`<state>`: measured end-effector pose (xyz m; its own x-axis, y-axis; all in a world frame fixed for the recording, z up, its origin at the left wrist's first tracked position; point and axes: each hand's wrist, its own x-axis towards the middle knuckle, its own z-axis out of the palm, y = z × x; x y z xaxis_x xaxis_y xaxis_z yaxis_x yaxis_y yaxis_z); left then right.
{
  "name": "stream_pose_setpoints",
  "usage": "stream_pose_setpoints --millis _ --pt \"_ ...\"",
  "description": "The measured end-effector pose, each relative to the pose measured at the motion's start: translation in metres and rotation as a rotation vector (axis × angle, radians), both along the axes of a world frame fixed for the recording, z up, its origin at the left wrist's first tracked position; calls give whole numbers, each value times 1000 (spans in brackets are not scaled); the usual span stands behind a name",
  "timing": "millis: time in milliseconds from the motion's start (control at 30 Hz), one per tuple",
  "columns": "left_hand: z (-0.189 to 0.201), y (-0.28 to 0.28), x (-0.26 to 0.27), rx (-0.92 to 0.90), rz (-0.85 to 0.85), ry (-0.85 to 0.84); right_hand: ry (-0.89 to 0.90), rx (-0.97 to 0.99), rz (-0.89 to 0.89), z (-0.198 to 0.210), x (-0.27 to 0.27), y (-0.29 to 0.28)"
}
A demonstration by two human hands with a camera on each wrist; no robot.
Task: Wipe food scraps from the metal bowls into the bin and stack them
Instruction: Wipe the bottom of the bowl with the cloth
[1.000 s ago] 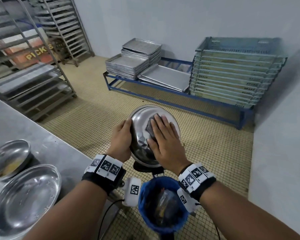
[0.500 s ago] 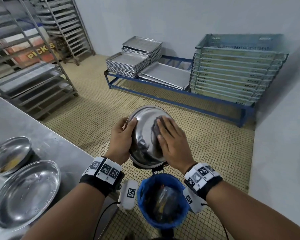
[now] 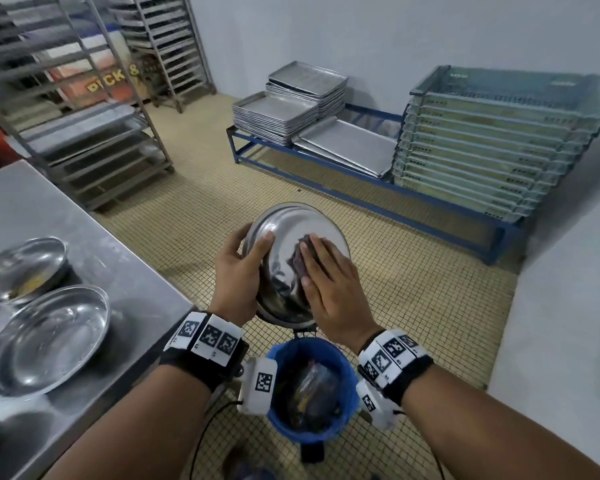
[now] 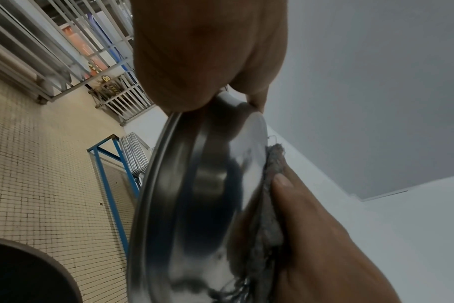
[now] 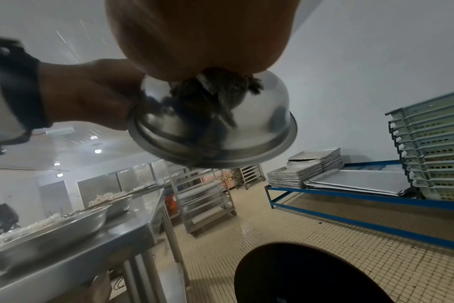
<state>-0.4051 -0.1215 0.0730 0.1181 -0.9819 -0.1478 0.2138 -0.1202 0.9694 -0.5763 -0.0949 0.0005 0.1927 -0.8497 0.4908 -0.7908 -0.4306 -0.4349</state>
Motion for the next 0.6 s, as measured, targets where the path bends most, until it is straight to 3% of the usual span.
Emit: stream_pose_setpoints --millis 167,300,433,600 --pt "-3 9 -4 -9 -54 -15 -145 125 -142 25 -6 -27" --pt "-2 4 6 -24 -55 12 -157 67 -31 17 15 -9" --pt "-2 -7 29 -27 -50 -14 -40 67 50 -8 41 25" --pt "-9 -5 50 -46 -171 -32 -168 228 -264 7 57 0"
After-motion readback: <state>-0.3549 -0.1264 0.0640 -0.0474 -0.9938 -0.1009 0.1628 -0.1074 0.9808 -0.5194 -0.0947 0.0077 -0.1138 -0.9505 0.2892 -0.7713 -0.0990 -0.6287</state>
